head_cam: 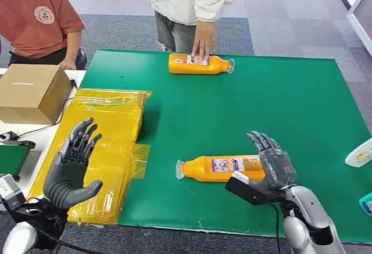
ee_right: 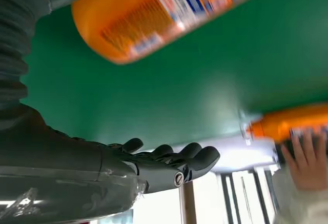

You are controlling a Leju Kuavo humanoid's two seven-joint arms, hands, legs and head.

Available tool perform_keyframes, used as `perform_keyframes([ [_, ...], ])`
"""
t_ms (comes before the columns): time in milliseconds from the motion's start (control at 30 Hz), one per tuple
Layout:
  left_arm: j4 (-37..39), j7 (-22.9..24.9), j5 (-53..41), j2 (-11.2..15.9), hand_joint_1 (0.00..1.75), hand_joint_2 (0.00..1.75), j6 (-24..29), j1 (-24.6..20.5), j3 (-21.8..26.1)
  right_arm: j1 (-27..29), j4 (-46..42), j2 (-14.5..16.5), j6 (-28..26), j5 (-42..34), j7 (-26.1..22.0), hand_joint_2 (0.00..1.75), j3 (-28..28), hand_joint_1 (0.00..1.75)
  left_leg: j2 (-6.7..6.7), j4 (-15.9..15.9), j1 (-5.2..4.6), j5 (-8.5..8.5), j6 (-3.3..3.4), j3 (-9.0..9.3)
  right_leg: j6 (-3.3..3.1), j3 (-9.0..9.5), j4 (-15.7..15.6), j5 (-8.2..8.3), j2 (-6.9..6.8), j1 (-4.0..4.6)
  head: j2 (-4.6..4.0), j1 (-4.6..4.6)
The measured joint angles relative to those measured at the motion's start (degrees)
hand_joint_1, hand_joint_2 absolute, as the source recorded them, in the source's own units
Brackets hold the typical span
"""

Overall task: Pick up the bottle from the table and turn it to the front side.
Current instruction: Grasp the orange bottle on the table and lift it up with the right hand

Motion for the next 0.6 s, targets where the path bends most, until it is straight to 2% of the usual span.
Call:
perform_keyframes([
  [167, -1.1, -0.8, 1.0, -0.2, 0.00, 1.75, -0.7, 0.5, 1.8, 1.7, 0.5, -1.2, 1.3, -0.4, 1.0, 1.75, 1.5, 0.00, 0.00, 0.0, 0.00, -0.03, 0.00, -0.02, 0.00, -0.03, 0.0, -0.01, 0.00, 0.00, 0.00, 0.01],
  [300, -1.5, -0.9, 1.8, -0.6, 0.00, 1.75, -1.8, 0.4, 2.8, 0.8, 3.0, -1.4, 2.0, -0.4, 1.3, 1.75, 2.9, 0.00, 0.00, 0.0, 0.00, -0.03, -0.01, -0.02, 0.00, -0.03, 0.0, -0.01, 0.01, 0.00, -0.01, 0.01],
  [600, -1.4, 0.5, 2.6, -1.0, 0.00, 1.75, -3.5, -2.1, 1.9, -9.9, 16.9, 0.5, 1.4, 1.4, 2.8, 1.75, 6.2, 0.00, 0.02, 0.0, 0.00, 0.14, 0.03, -0.01, 0.02, -0.03, 0.0, 0.11, 0.01, 0.00, -0.01, 0.02],
])
